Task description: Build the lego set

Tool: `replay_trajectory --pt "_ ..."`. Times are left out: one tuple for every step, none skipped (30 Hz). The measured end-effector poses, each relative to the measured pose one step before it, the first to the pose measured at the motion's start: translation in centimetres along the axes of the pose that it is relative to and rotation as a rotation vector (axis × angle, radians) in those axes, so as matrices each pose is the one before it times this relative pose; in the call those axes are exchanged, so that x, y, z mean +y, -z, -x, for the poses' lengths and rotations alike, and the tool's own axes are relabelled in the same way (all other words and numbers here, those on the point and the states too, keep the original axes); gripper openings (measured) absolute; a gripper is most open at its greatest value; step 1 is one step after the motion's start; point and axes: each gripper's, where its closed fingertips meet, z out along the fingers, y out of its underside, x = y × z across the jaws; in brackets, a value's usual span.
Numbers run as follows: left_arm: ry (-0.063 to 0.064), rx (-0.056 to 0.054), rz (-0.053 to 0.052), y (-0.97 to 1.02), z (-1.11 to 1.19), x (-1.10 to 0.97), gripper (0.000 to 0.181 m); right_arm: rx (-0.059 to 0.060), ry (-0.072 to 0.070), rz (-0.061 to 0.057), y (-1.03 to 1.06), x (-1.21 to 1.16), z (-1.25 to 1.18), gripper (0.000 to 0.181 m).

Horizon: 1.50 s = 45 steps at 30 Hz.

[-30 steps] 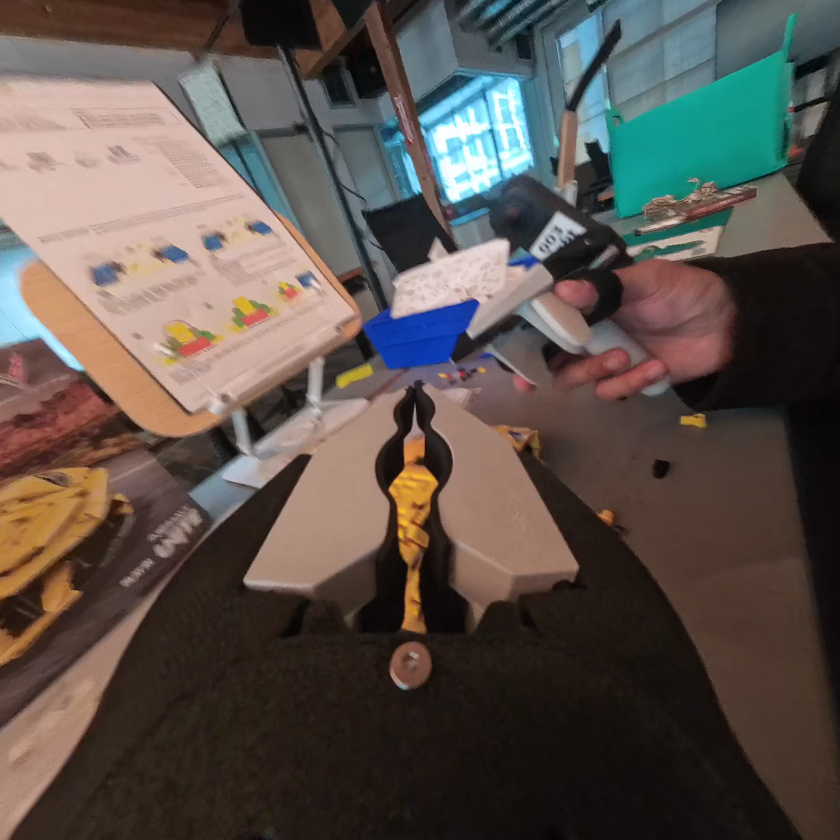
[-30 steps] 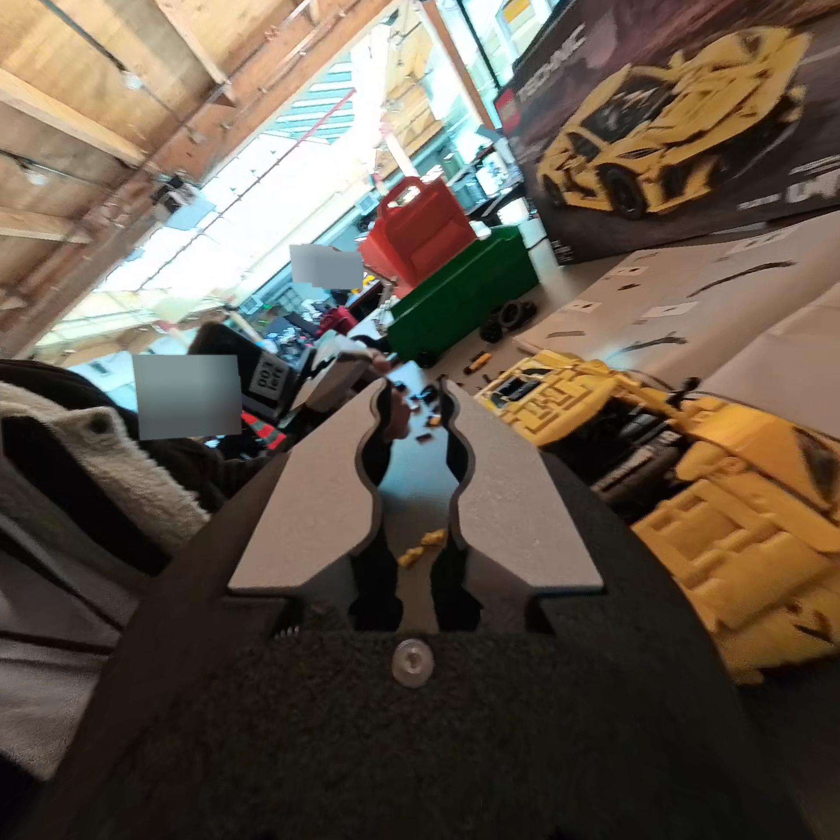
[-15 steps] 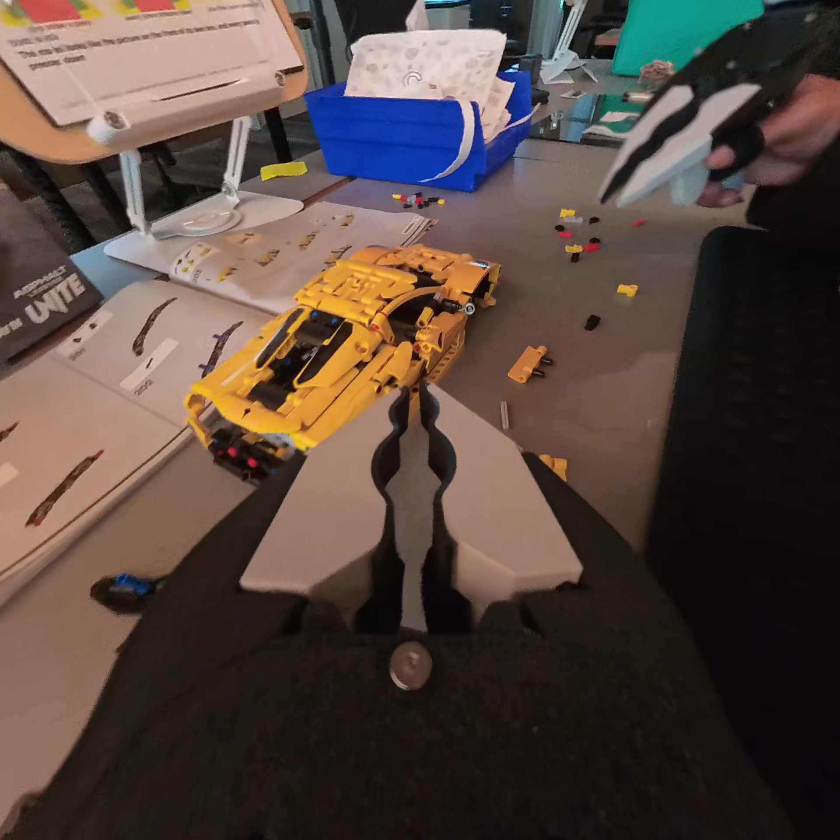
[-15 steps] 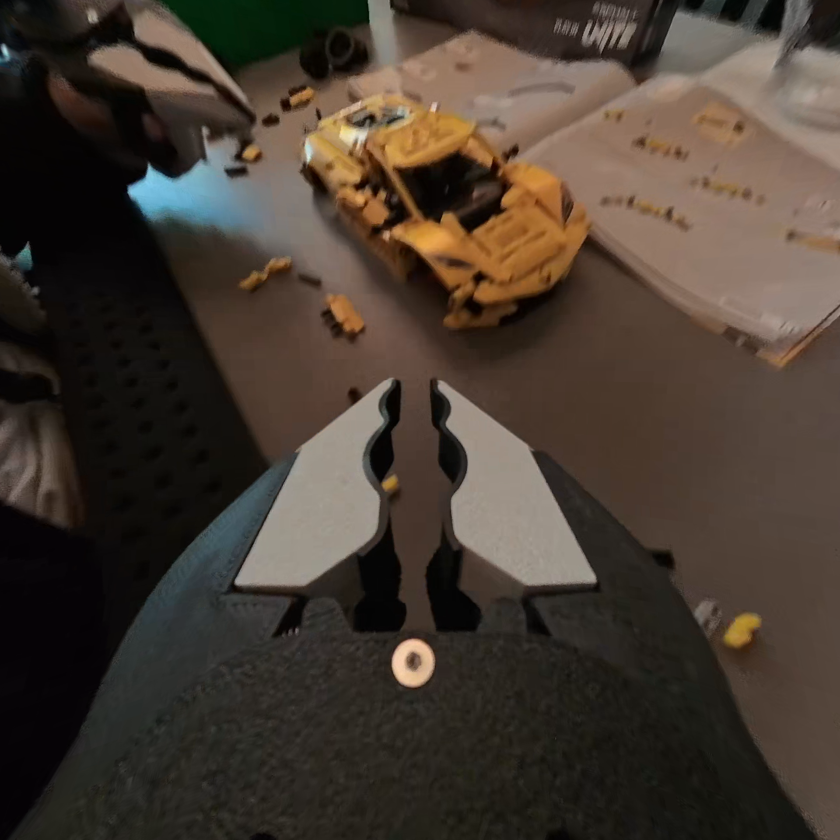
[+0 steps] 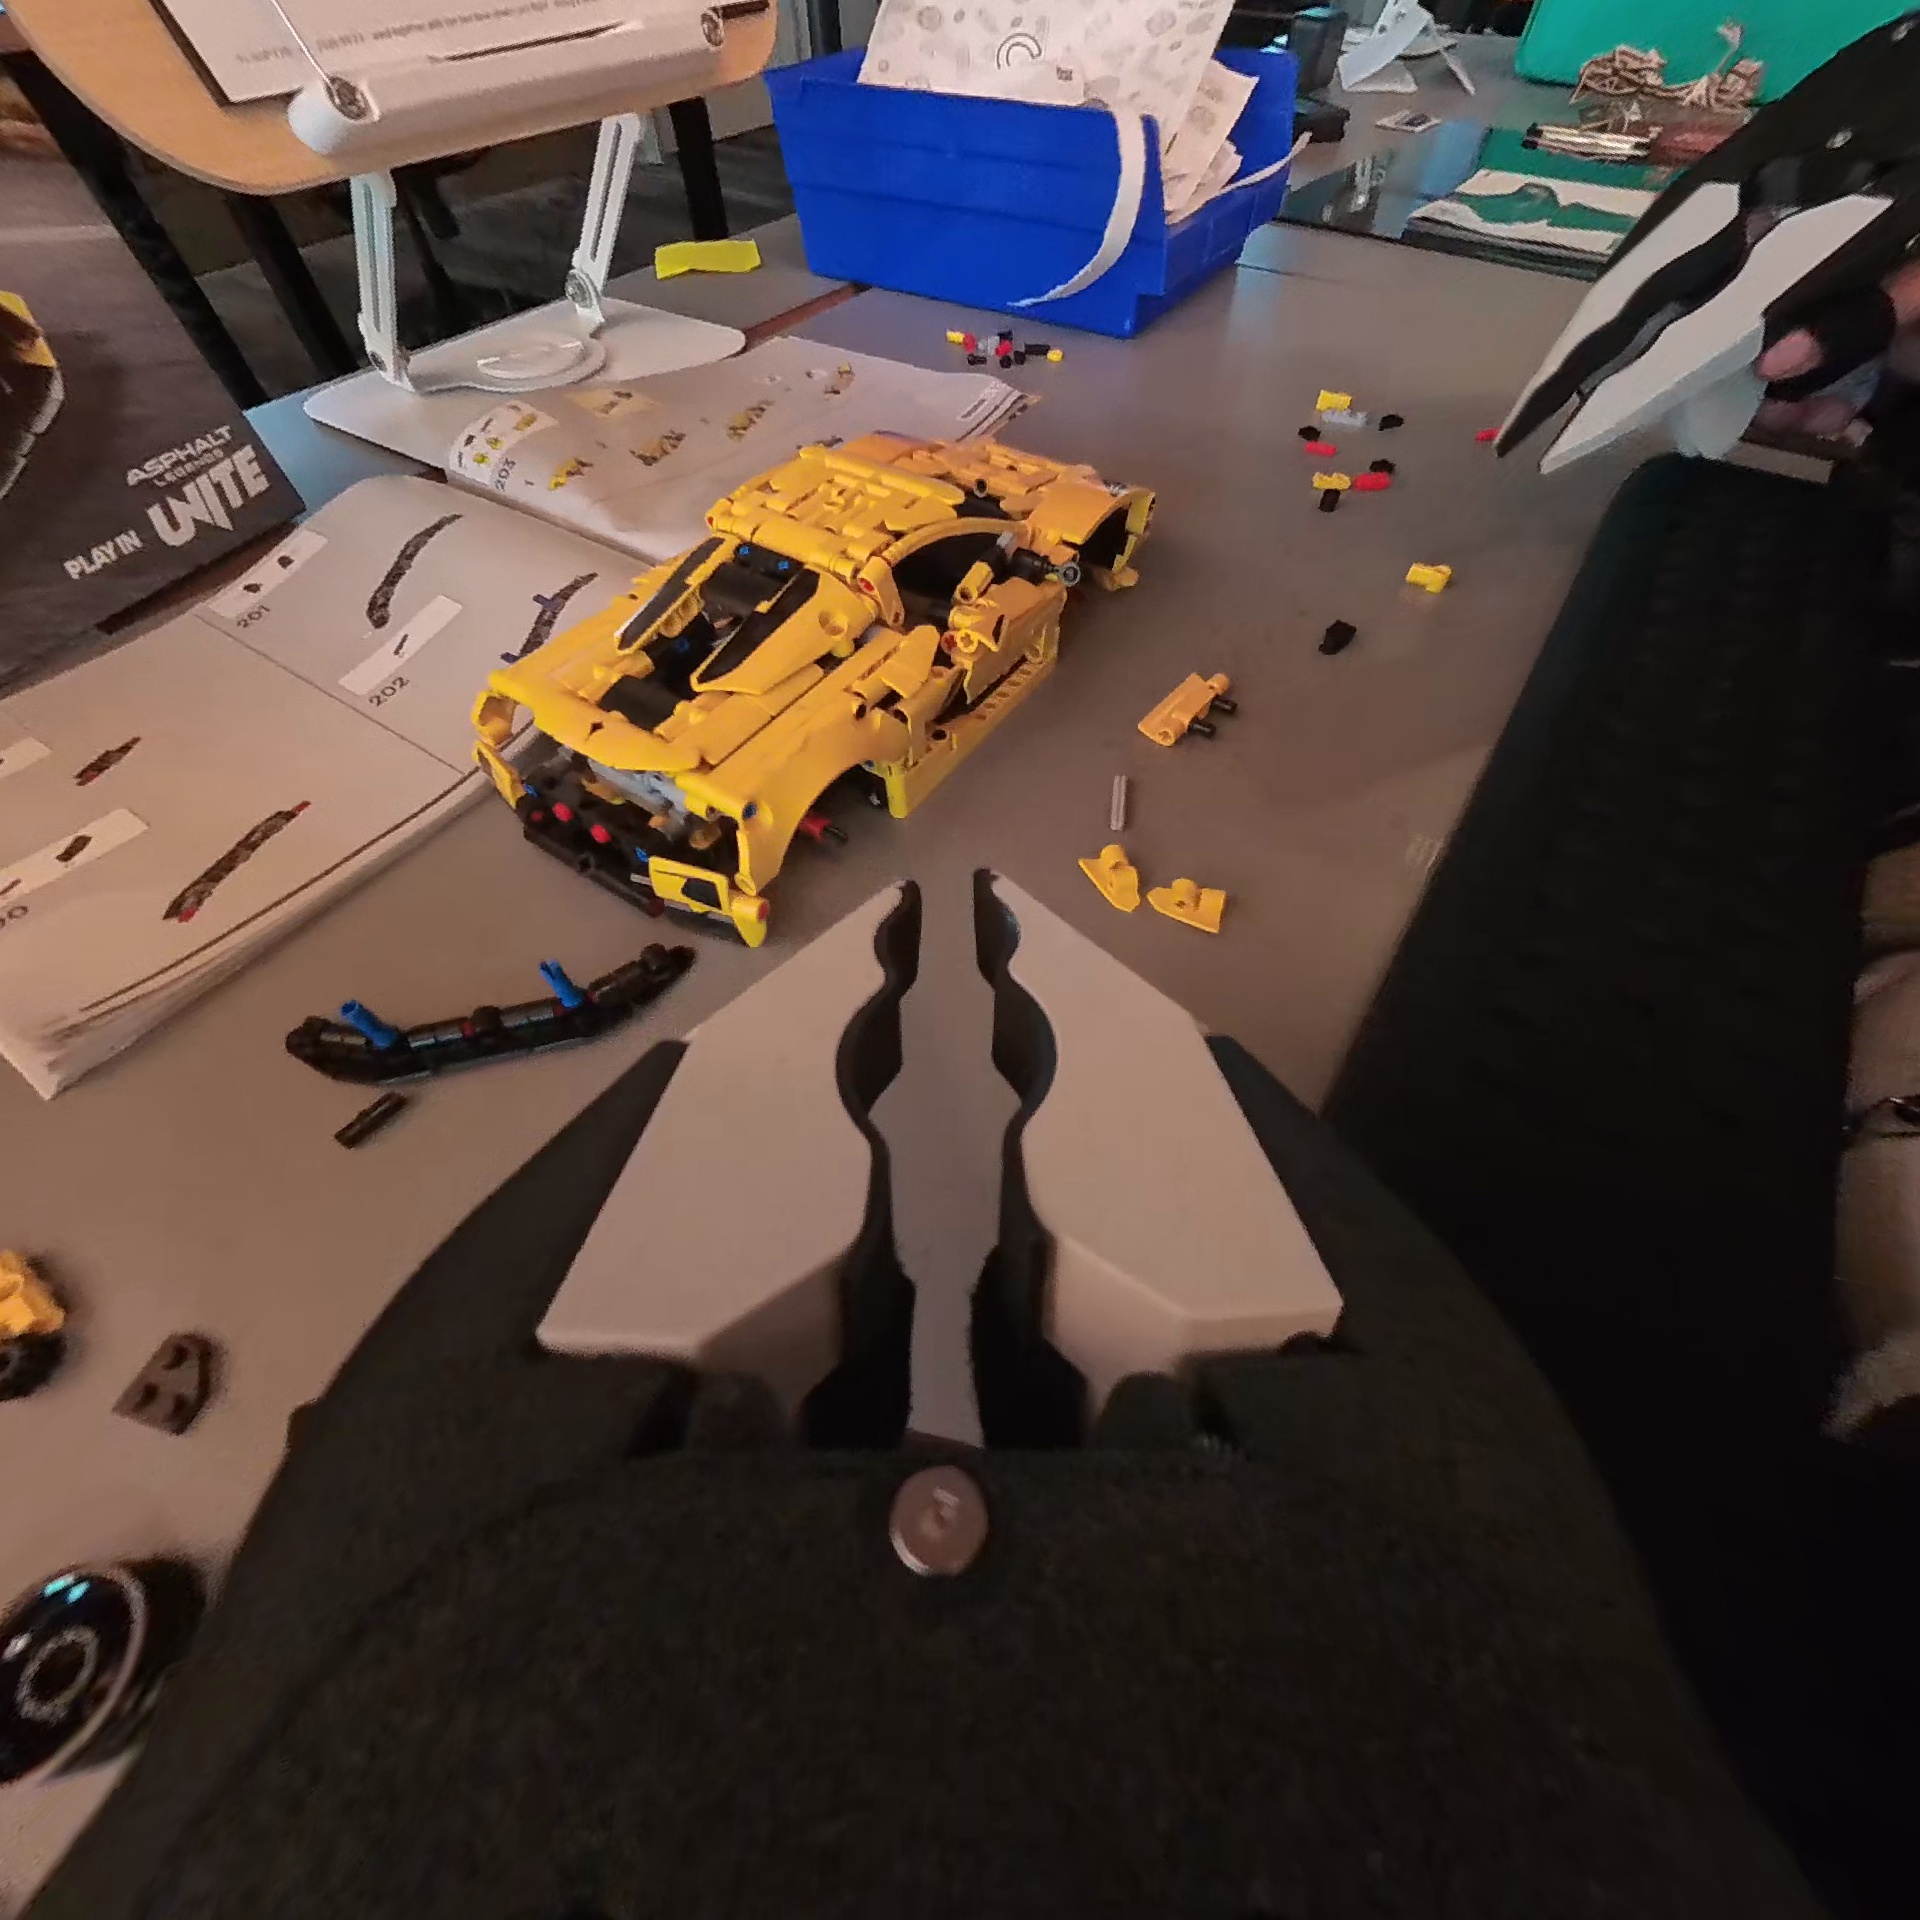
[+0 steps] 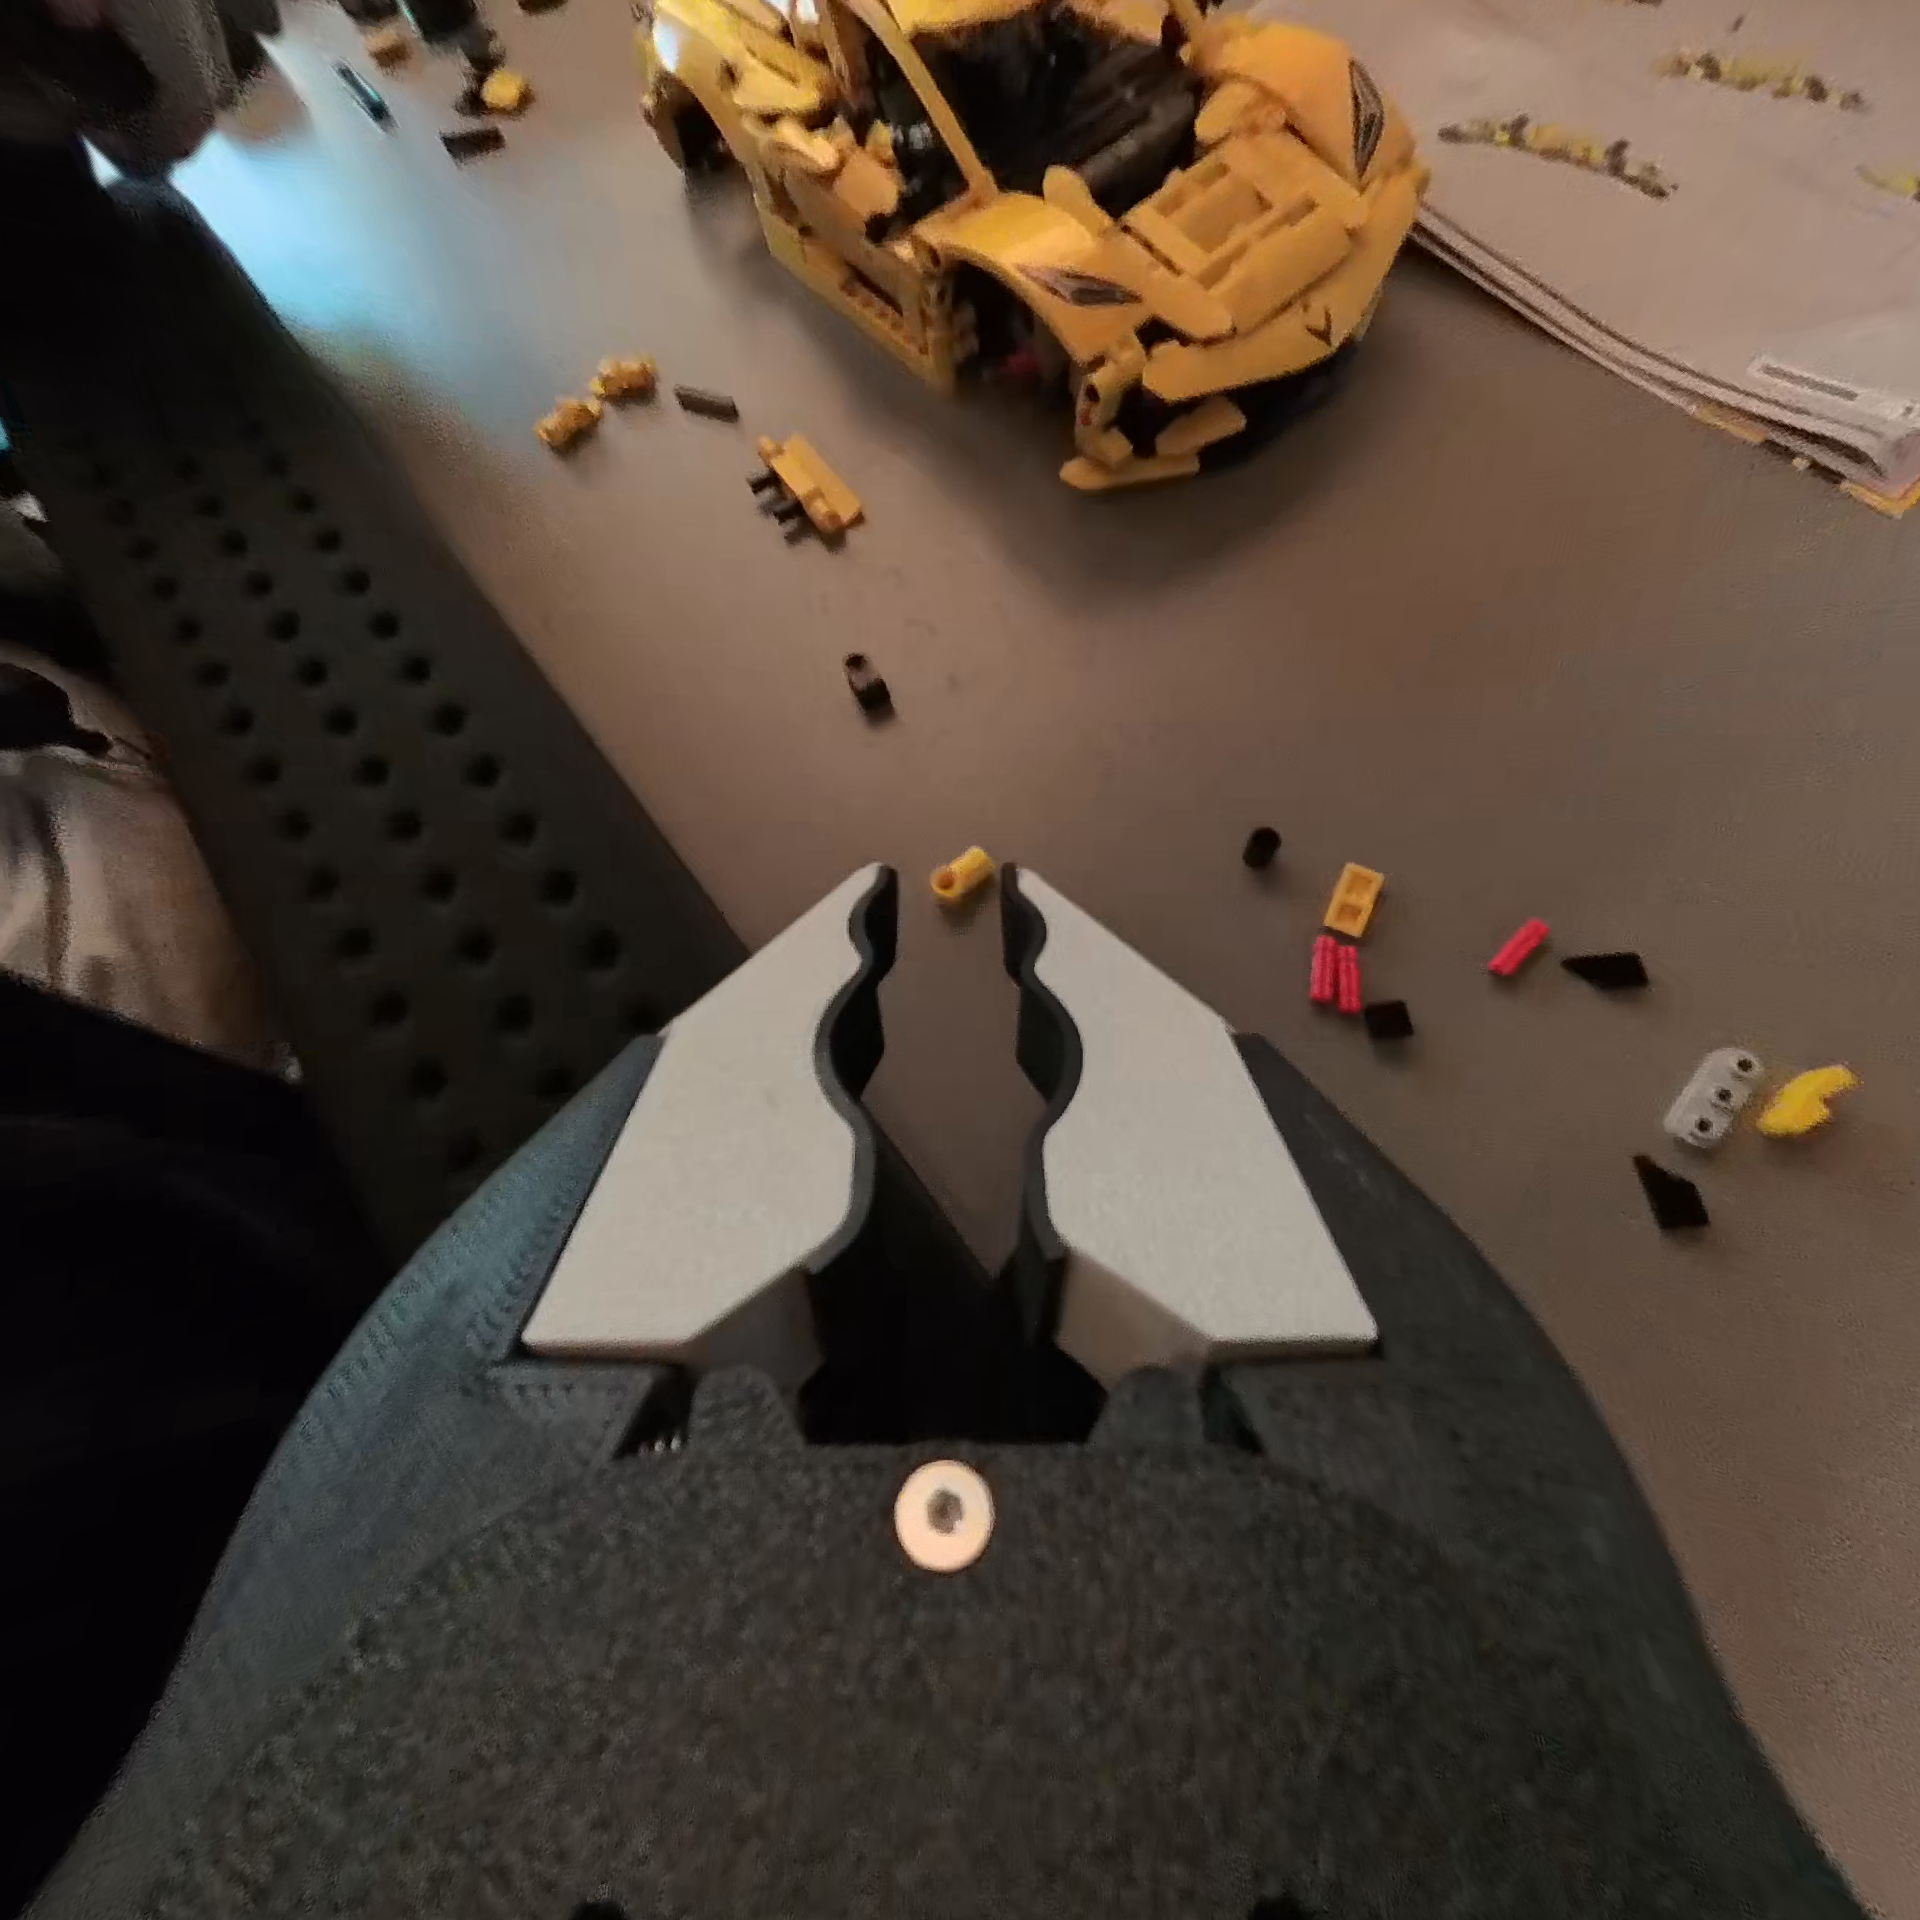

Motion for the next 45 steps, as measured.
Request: replay_trajectory --pt "0.005 -0.0095 -0.0011 0.282 -0.114 -0.023 0.009 -0.0116 -0.0102 -0.0142 -0.216 -0.329 0.334 0.02" --pt "0.005 -0.0099 -0.0001 0.295 -0.116 -0.018 0.009 -0.0013 -0.0109 -0.0142 -0.268 -0.29 0.171 0.02" --pt "0.0037 -0.01 -0.0014 0.316 -0.132 -0.024 0.009 0.0042 -0.0099 -0.0142 -0.261 -0.216 0.095 0.02" --pt "0.0029 -0.01 -0.0025 0.335 -0.134 -0.019 0.009 -0.0013 -0.01 -0.0136 -0.26 -0.164 0.204 0.02" --pt "0.0031 -0.0091 -0.0013 0.335 -0.134 0.026 0.009 -0.0019 -0.0085 -0.0116 -0.248 -0.104 0.223 0.019" --pt "0.0034 -0.0073 -0.0015 0.342 -0.158 0.037 0.009 0.0069 -0.0037 -0.0094 -0.177 -0.024 0.104 0.019" --pt "0.0036 -0.0041 -0.0036 0.335 -0.21 0.02 0.009 0.0108 0.0027 -0.014 -0.138 -0.035 0.037 0.019" --pt "0.0039 -0.0026 -0.0049 0.33 -0.232 0.024 0.009 0.0069 0.0032 -0.0202 -0.099 -0.086 0.081 0.018" --pt "0.0037 -0.0038 -0.0053 0.318 -0.212 0.013 0.009 0.0063 0.0029 -0.017 -0.045 -0.081 0.047 0.017" --pt "0.0031 -0.0043 -0.0056 0.296 -0.211 0.011 0.009 0.0153 0.0022 -0.0041 0.024 -0.024 -0.143 0.014" --pt "0.0021 -0.0032 -0.0051 0.283 -0.229 0.011 0.009 0.0206 0.0007 -0.009 0.068 -0.077 -0.25 0.014" --pt "0.0008 -0.0037 -0.0055 0.263 -0.213 -0.003 0.009 0.0128 0.0022 -0.0146 0.12 -0.172 -0.141 0.013" --pt "0.0003 -0.0046 -0.0058 0.238 -0.177 -0.006 0.009 0.0073 -0.0032 -0.0144 0.113 -0.144 -0.125 0.011" --pt "0.0012 -0.0043 -0.0049 0.225 -0.148 -0.002 0.009 0.0021 -0.0112 -0.0044 0.04 -0.014 -0.141 0.011" --pt "0.0021 -0.0032 -0.004 0.208 -0.141 0.013 0.009 -0.0129 -0.0126 0.0055 -0.051 0.094 0.033 0.012" --pt "0.0026 -0.0035 -0.0039 0.192 -0.089 0.018 0.009 -0.0159 -0.008 0.0094 -0.099 0.134 0.106 0.013" --pt "0.0031 -0.0058 -0.0049 0.182 -0.04 0.012 0.009 -0.007 -0.0045 0.0059 -0.077 0.1 0.026 0.013" --pt "0.0038 -0.0058 -0.0062 0.167 -0.004 0.001 0.009 -0.0005 -0.0012 0.0055 -0.055 0.078 0.001 0.013" --pt "0.004 -0.0023 -0.0058 0.157 -0.043 0.012 0.009 -0.0003 0.0049 0.0059 -0.069 0.08 0.045 0.013" --pt "0.0034 -0.0003 -0.0044 0.134 -0.049 0.03 0.009 -0.004 0.0061 0.0075 -0.061 0.093 0.118 0.013" --pt "0.0025 -0.0003 -0.004 0.124 -0.034 0.042 0.009 0.0002 0.0069 0.0071 -0.071 0.095 0.062 0.013" --pt "0.0012 0.0001 -0.004 0.1 -0.054 0.024 0.009 0.0031 0.0079 0.0066 -0.069 0.083 0.046 0.013" --pt "0.0002 0.0001 -0.0047 0.098 -0.037 0.005 0.009 0.0039 0.0083 0.0062 -0.066 0.068 0.034 0.013" --pt "-0.0002 0.0018 -0.0051 0.095 -0.07 -0.033 0.008 0.0025 0.0078 0.0072 -0.075 0.09 0.043 0.013" --pt "0.0 0.005 -0.0034 0.077 -0.109 -0.019 0.007 -0.0004 0.0059 0.0087 -0.078 0.108 0.063 0.012" --pt "0.0002 0.0047 -0.0014 0.073 -0.098 -0.007 0.007 -0.0015 0.003 0.0096 -0.088 0.111 0.042 0.012" --pt "-0.0007 0.0005 -0.002 0.059 -0.035 -0.018 0.007 -0.0009 0.0011 0.009 -0.094 0.109 0.026 0.013" --pt "-0.0017 -0.0022 -0.0035 0.068 0.012 -0.034 0.007 -0.0013 0.0004 0.0068 -0.058 0.085 0.019 0.013" --pt "-0.0012 -0.0007 -0.0035 0.068 -0.014 -0.034 0.006 -0.0011 0.0003 0.0033 -0.03 0.033 0.01 0.012" --pt "0.0002 0.002 -0.0026 0.064 -0.041 -0.024 0.006 0.0003 0.0 -0.0012 0.002 -0.011 -0.012 0.012" --pt "0.0008 0.0008 -0.0017 0.055 0.0 -0.007 0.006 -0.0005 -0.0008 -0.0034 0.04 -0.043 -0.002 0.012" --pt "-0.0005 -0.0017 -0.0021 0.046 0.033 -0.024 0.006 -0.0024 -0.0025 -0.0033 0.029 -0.03 0.003 0.012" --pt "-0.0027 0.0018 -0.0028 0.059 -0.018 -0.019 0.005 -0.0025 -0.0045 -0.0025 0.026 -0.031 -0.015 0.012" --pt "-0.0042 0.0079 -0.0034 0.058 -0.124 -0.026 0.001 -0.0017 -0.0047 -0.0017 0.011 -0.023 -0.03 0.012" --pt "-0.0056 0.0094 -0.0055 0.049 -0.175 -0.065 0.0 -0.002 -0.0034 -0.001 0.011 -0.013 -0.016 0.012" --pt "-0.0066 0.0086 -0.008 0.043 -0.187 -0.097 0.0 -0.0012 -0.0022 -0.0002 0.004 0.006 -0.008 0.012" --pt "-0.0056 0.0068 -0.0066 0.032 -0.161 -0.083 0.0 -0.0015 -0.0012 0.0005 -0.007 -0.004 0.006 0.012" --pt "-0.0029 0.0018 -0.0026 0.013 -0.084 -0.06 0.0 -0.0005 -0.0006 0.0011 -0.003 0.018 -0.002 0.012" --pt "-0.0001 -0.0033 0.0015 -0.004 0.025 -0.003 0.0 -0.0001 -0.0005 0.0021 -0.028 0.023 -0.007 0.012" --pt "0.0006 -0.0056 0.0039 -0.009 0.071 0.036 0.0 -0.001 -0.0004 0.0033 -0.028 0.048 0.014 0.012" --pt "-0.0006 -0.0066 0.003 0.003 0.105 0.027 0.0 -0.0018 -0.0003 0.0037 -0.04 0.042 0.02 0.013" --pt "-0.0012 -0.0071 0.0003 0.023 0.12 -0.002 0.0 -0.0023 0.0002 0.0028 -0.025 0.033 0.029 0.013" --pt "0.0005 -0.007 -0.001 0.032 0.128 -0.015 0.0 -0.0009 0.0002 0.0014 -0.014 0.015 0.015 0.013" --pt "0.0031 -0.0057 -0.0004 0.035 0.121 -0.017 0.0 -0.0004 -0.0003 0.0001 0.003 0.001 -0.002 0.013" --pt "0.004 -0.0037 0.0004 0.029 0.106 -0.008 0.0 -0.0011 -0.0008 -0.0007 0.008 -0.004 0.003 0.013"
